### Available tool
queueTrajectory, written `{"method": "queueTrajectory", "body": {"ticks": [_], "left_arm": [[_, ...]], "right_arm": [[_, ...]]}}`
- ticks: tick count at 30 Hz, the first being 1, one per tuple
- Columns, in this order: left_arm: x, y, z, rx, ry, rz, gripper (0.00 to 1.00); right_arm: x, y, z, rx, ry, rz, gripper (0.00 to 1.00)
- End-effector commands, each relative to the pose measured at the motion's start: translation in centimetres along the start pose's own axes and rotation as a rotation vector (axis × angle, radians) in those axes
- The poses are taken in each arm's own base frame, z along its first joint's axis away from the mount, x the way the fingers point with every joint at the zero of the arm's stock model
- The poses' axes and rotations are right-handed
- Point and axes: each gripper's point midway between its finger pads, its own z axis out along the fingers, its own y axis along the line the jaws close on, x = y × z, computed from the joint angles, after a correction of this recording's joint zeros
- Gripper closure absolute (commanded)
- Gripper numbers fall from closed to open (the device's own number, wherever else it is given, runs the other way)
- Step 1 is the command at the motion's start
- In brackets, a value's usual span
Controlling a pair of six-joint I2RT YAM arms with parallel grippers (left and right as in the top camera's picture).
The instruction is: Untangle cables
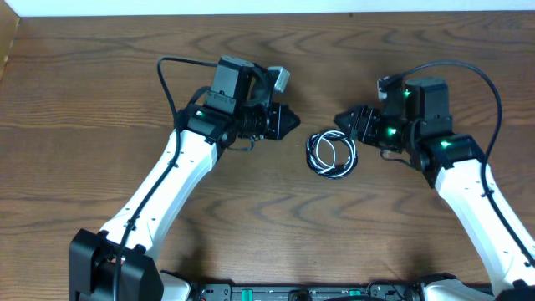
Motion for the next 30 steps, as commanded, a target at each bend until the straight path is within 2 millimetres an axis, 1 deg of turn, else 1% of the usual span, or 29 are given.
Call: {"method": "queueTrajectory", "body": {"ticks": [1,2,3,4,5,7,9,13,14,18,24,30], "left_arm": [[1.1,2.5,1.0,-0.121,0.045,0.002,0.91],[1.5,2.9,1.3,-0.137,0.063,-0.005,0.86],[2.0,3.2,1.8,-0.149,0.084,-0.018,0.83],[2.6,3.3,2.6,-0.155,0.106,-0.029,0.77],[2.9,3.4,3.0,-0.155,0.12,-0.035,0.75],[3.6,3.5,4.6,-0.155,0.149,-0.052,0.72],[4.2,4.4,6.2,-0.199,0.164,-0.104,0.71],[4.8,6.9,8.7,-0.321,0.15,-0.18,0.71],[4.8,7.2,9.3,-0.334,0.145,-0.189,0.71],[4.8,7.3,11.6,-0.315,0.131,-0.177,0.71],[5.6,9.4,12.8,-0.411,0.127,-0.193,0.72],[6.5,9.9,14.5,-0.412,0.146,-0.183,0.71]], "right_arm": [[-0.9,-3.1,-0.6,0.114,-0.039,0.085,0.37],[-1.0,-3.7,-0.8,0.13,-0.041,0.101,0.37],[-1.1,-4.5,-1.2,0.147,-0.043,0.116,0.36],[-1.3,-5.1,-1.5,0.158,-0.045,0.13,0.36],[-1.3,-5.5,-1.7,0.166,-0.047,0.136,0.36],[-1.4,-6.3,-2.1,0.181,-0.046,0.146,0.36],[-1.2,-6.9,-2.4,0.197,-0.038,0.149,0.36],[-0.8,-7.4,-2.5,0.212,-0.02,0.147,0.35],[-0.7,-7.4,-2.6,0.214,-0.016,0.142,0.35],[-0.5,-7.6,-2.6,0.225,-0.009,0.136,0.35],[-0.2,-7.7,-2.6,0.23,0.001,0.134,0.34],[-0.2,-7.8,-2.6,0.235,0.003,0.125,0.34]]}}
